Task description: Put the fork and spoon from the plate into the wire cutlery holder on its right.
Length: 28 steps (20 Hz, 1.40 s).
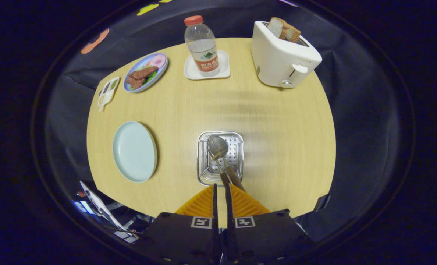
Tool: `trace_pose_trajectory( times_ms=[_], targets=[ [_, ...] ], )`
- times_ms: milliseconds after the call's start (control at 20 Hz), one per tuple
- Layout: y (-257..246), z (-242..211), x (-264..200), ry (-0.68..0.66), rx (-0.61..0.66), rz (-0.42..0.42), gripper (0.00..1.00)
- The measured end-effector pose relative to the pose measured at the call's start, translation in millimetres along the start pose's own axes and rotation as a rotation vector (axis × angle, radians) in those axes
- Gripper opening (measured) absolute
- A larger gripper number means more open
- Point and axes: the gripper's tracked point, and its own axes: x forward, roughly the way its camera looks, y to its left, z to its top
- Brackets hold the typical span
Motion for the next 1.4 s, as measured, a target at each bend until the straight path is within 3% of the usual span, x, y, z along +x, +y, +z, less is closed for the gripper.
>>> trace_pose_trajectory(
  times_ms=[50,200,550,850,950,1300,1400],
  targets=[
    [1.3,3.8,-2.9,-0.027,-0.004,0.001,0.15],
    [10.5,15.4,-17.8,-0.132,-0.035,0.002,0.19],
    [46.7,25.1,-74.4,-0.406,-0.126,-0.008,0.67],
    [73.1,22.5,-130.2,-0.653,-0.138,-0.057,0.92],
    [83.1,20.2,-152.1,-0.735,-0.119,-0.064,0.97],
    [130.8,-4.5,-247.1,-1.042,-0.057,0.017,0.96],
    [133.8,-15.2,-274.1,-1.133,-0.034,-0.001,0.96]
  ],
)
